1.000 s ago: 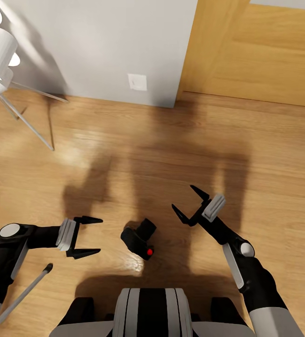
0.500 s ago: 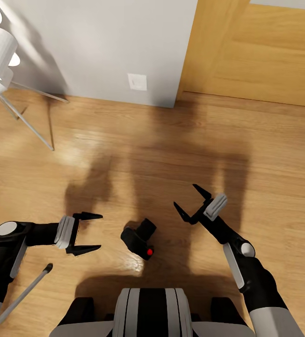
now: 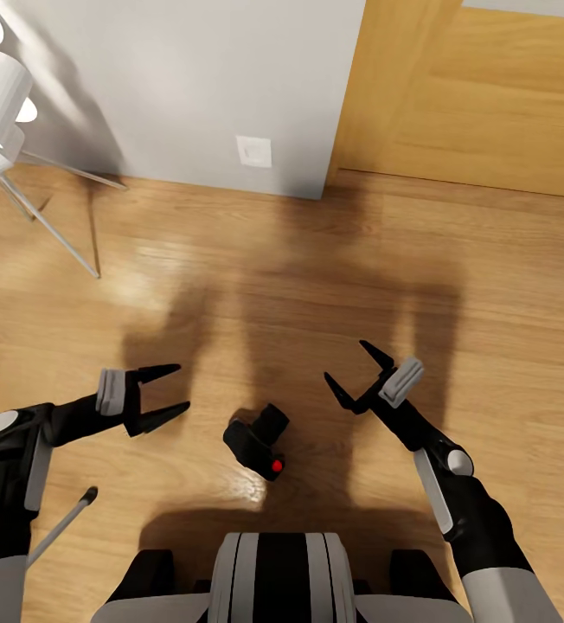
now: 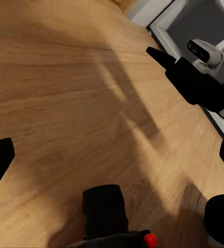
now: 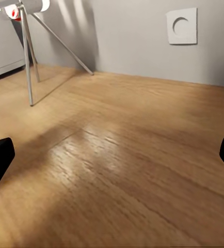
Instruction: Attach the digital camera to the camera tripod in the bedroom.
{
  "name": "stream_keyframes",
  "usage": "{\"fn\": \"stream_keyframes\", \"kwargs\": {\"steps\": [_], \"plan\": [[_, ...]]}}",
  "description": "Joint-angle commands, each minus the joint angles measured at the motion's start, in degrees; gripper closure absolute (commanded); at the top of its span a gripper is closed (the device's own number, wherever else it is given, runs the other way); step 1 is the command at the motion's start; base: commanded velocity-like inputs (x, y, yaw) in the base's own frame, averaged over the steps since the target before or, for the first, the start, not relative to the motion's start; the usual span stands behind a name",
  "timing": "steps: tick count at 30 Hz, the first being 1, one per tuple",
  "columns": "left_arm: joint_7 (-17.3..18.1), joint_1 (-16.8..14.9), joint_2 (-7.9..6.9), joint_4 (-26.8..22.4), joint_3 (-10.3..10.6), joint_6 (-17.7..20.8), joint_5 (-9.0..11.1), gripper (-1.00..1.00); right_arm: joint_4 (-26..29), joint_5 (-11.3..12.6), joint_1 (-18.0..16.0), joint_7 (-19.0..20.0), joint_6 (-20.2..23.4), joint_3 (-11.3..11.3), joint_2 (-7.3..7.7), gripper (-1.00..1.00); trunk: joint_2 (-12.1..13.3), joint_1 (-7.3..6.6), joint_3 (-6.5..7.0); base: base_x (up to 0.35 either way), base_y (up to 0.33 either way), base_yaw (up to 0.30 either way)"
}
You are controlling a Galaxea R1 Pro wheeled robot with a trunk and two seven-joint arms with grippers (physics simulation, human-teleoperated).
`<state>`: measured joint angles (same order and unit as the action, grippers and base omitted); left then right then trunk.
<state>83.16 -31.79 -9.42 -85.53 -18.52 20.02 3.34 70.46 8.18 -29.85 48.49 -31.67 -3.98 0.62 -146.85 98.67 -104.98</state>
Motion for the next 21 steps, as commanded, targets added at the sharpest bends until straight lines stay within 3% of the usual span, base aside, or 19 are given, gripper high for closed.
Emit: {"fn": "stream_keyframes", "kwargs": {"steps": [1, 6, 10, 14, 18, 21], "plan": [[0.04, -0.02, 0.22, -0.05, -0.07, 0.56, 0.11, -1.00, -0.09, 0.52, -0.03, 0.49, 0.12, -0.07, 0.00, -1.00, -0.01, -0.01, -0.02, 0.000, 0.000, 0.000], [-3.12, -0.14, 0.79, -0.13, -0.22, -0.07, 0.21, -1.00, -0.18, 0.53, -0.03, -0.11, 0.12, -0.27, 0.00, -1.00, -0.01, -0.01, -0.02, 0.000, 0.000, 0.000], [-10.55, -1.05, 0.77, 0.21, -0.21, -0.40, 0.19, -1.00, -0.27, 0.52, -0.03, -0.86, 0.12, -0.37, 0.00, -1.00, -0.01, -0.01, -0.02, 0.000, 0.000, 0.000], [-15.20, -2.40, 0.04, 1.84, -0.20, -0.52, 0.18, -1.00, -0.29, 0.52, -0.03, -1.11, 0.12, -0.39, 0.00, -1.00, -0.01, -0.01, -0.02, 0.000, 0.000, 0.000], [-17.19, -5.16, -0.82, 5.24, -0.17, -0.56, 0.18, -1.00, -0.31, 0.52, -0.03, -1.25, 0.12, -0.40, 0.00, -1.00, -0.01, -0.01, -0.02, 0.000, 0.000, 0.000], [-17.98, -9.18, -1.27, 11.08, -0.12, -0.67, 0.13, -1.00, -0.32, 0.52, -0.03, -1.33, 0.17, -0.41, 0.00, -1.00, -0.01, -0.01, -0.02, 0.000, 0.000, 0.000]]}}
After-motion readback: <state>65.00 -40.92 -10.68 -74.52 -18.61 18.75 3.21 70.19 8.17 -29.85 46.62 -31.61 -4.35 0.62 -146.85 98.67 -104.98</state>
